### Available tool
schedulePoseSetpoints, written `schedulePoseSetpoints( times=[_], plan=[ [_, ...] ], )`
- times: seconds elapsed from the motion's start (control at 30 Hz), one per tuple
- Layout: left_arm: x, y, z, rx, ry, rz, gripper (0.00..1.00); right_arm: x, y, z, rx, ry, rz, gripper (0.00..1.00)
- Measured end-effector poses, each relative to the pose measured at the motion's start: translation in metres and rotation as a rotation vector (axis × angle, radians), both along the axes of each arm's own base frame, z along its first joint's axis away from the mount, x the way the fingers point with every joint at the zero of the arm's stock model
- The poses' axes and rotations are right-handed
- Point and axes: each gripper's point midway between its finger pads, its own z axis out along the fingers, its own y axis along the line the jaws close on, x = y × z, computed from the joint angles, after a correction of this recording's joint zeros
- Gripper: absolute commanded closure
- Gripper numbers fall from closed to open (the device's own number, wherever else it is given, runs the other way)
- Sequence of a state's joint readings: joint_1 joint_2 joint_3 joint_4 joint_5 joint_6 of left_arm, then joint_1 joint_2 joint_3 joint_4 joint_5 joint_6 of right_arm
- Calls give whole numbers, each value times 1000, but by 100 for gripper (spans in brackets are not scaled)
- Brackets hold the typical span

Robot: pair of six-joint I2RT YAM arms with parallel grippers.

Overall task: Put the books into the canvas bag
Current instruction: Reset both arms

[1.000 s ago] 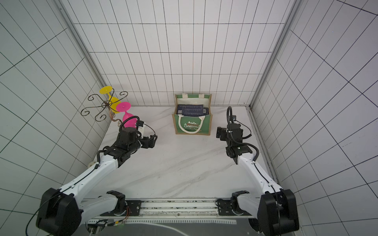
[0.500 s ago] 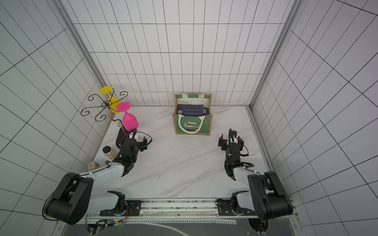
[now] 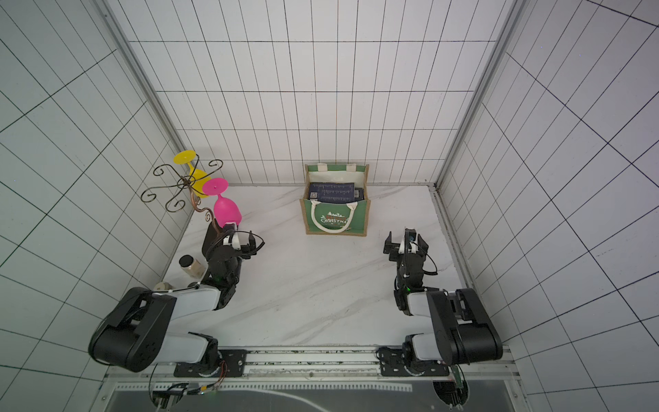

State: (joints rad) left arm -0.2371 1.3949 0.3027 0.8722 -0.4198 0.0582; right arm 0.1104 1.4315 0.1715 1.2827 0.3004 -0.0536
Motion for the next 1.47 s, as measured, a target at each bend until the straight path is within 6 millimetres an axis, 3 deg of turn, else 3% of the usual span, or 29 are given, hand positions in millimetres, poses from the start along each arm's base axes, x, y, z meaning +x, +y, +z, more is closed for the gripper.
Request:
schedulePoseSetpoints(
  times=[0.07,0.27,0.33,0.47,0.83,1.47],
  plan=[
    [-3,8,-3,-8,-28,18,4,-4,-1,-11,-7,23,0,2],
    [-3,16,-44,7,39,31,3,-2,-6,-18,-7,24,-2,2],
    [10,15,-33,-9,29,17,3,-1,-9,-31,-3,70,-6,2],
    [25,25,-11,-42,-41,21,3,5,-22,-33,37,82,-20,2],
    [24,20,-29,-56,37,-5,3,8,-25,-34,70,87,-17,1],
    [25,20,-31,-58,53,-6,3,8,-24,-35,75,90,-11,1]
  ],
)
